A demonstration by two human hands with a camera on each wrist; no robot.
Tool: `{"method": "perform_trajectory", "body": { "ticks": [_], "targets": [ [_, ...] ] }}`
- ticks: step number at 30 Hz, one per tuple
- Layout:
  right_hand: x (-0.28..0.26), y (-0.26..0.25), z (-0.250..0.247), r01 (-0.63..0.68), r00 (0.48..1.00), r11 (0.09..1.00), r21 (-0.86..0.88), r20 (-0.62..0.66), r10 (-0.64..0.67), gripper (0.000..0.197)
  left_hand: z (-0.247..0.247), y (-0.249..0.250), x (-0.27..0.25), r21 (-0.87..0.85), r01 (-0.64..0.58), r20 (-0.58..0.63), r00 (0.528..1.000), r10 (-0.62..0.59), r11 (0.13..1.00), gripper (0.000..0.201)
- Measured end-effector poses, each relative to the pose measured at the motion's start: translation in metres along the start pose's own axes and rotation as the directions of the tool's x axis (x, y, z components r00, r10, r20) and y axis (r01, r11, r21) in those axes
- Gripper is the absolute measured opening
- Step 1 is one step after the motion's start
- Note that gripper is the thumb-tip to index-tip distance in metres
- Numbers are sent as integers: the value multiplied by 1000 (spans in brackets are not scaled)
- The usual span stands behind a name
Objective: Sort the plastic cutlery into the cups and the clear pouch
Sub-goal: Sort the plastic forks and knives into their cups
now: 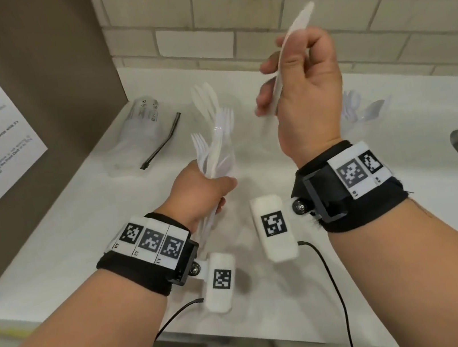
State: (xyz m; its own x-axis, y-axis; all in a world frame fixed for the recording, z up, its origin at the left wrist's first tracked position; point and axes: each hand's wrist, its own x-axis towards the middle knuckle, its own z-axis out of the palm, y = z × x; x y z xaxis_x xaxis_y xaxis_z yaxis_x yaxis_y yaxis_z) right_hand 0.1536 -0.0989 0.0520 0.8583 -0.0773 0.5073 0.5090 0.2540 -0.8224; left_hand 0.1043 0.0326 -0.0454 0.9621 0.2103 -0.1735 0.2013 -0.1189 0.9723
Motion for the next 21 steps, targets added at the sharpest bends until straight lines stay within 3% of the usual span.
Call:
{"method": "perform_trajectory", "body": {
  "ticks": [2,5,7,11,15,20,21],
  "targets": [
    [-2,4,-1,-95,990,977,-191,86,113,22,-2,2,3,8,-20,-79,997,20,1000,28],
    [-18,23,1,-233,898,823,-518,209,387,33,1,6,7,23,-57,-128,990,59,998,37],
    [-28,35,4,-254,852,758,-600,233,469,32,4,8,9,40,-76,-123,989,80,996,41],
    [-31,41,11,-266,869,762,-590,196,455,24,7,8,8,47,-79,-115,990,84,996,37],
    [-23,34,12,-268,919,811,-520,113,377,16,8,3,5,22,-29,-122,992,31,999,36],
    [-1,14,9,-244,970,941,-233,-73,233,4,10,-4,0,35,-45,-72,996,48,998,33],
    [4,10,6,-200,976,960,-198,-123,178,11,10,-5,-1,26,-43,-51,998,44,999,32]
  ]
}}
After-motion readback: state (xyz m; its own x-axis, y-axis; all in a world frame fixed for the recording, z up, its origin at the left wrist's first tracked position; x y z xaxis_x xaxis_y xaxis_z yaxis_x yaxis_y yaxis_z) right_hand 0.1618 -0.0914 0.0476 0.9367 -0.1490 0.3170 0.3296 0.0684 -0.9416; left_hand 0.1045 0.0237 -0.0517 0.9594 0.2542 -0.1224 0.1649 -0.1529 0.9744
